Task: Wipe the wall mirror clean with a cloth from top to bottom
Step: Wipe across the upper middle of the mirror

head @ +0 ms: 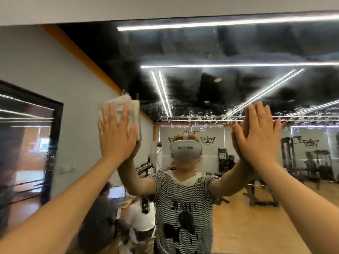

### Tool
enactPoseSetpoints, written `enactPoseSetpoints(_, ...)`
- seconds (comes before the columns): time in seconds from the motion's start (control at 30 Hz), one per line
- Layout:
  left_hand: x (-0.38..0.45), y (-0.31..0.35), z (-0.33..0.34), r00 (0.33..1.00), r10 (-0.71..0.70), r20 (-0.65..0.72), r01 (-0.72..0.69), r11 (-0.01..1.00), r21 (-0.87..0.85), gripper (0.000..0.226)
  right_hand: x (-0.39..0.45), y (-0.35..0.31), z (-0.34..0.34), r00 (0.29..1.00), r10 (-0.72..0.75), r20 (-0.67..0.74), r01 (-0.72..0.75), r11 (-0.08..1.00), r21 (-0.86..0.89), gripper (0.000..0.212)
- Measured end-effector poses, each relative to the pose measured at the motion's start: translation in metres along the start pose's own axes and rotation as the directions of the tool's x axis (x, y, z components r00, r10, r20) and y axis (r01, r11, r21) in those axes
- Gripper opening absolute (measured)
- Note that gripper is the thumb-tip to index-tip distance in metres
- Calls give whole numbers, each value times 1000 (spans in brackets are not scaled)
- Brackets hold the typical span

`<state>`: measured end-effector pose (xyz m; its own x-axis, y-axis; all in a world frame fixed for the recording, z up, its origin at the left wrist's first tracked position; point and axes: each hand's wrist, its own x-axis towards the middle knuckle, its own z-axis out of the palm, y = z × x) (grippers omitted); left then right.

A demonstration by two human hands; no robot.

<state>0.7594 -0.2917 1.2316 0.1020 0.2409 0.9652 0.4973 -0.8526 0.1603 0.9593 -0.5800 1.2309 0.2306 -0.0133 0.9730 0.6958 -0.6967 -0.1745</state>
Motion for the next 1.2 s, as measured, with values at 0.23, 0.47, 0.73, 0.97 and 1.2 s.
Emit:
enactPoseSetpoints(0.23,6,-24,-2,995,-97,-14,97,995,17,67,0,1,0,1000,-17,18,17,1000,19,73)
enactPoseSetpoints(0.47,3,20,6,939,-328,-105,321,944,-73,61,0,2,7,999,-19,-28,20,999,32,73)
enactPoseSetpoints(0.73,-4,71,6,991,-128,-46,128,992,-10,63,1,3,6,999,-27,-46,29,999,37,77)
enactPoseSetpoints(0.97,-3,7,-2,1000,24,3,-24,998,54,67,1,5,5,999,-31,-11,31,999,31,74)
enactPoseSetpoints(1.2,-4,25,5,966,-247,-76,245,969,-25,62,0,3,2,1000,-15,-18,16,1000,23,74)
